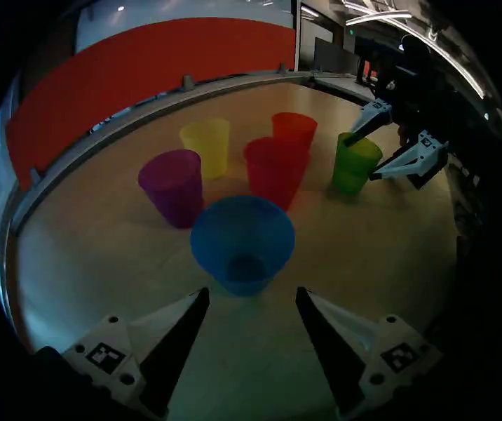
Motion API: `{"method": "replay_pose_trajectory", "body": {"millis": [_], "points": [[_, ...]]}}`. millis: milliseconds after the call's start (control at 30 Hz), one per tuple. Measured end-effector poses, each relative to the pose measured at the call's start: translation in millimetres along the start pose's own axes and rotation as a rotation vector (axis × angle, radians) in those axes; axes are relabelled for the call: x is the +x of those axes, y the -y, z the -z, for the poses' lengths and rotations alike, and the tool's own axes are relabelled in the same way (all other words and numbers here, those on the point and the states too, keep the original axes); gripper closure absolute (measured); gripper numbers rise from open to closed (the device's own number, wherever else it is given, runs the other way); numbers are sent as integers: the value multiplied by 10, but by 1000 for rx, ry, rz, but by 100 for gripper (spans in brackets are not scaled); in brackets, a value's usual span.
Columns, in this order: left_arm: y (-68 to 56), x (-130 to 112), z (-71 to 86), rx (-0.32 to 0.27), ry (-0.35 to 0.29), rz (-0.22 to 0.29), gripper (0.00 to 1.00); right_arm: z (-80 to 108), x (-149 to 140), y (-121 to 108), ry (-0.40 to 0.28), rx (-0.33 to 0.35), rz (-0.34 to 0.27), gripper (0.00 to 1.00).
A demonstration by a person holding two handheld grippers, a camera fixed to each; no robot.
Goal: Pour water
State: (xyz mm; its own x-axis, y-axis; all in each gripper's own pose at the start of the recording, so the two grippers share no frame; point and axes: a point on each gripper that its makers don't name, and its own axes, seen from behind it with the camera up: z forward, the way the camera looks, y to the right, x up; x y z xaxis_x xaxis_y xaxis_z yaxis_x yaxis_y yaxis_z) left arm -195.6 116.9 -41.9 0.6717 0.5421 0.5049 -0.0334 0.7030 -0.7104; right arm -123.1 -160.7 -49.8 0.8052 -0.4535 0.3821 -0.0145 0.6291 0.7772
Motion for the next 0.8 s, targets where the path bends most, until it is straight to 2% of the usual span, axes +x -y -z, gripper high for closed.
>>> {"method": "replay_pose_trajectory", "body": {"millis": [300, 567, 800], "points": [[85, -35, 93, 32, -17, 46, 8, 167, -61, -55, -12, -39, -20, 0], [212, -70, 239, 86, -45, 85, 8, 391, -126, -182, -35, -109, -47, 0], [325, -85, 406, 147, -89, 126, 8, 645, -23, -324, -95, -177, -91, 0]]}}
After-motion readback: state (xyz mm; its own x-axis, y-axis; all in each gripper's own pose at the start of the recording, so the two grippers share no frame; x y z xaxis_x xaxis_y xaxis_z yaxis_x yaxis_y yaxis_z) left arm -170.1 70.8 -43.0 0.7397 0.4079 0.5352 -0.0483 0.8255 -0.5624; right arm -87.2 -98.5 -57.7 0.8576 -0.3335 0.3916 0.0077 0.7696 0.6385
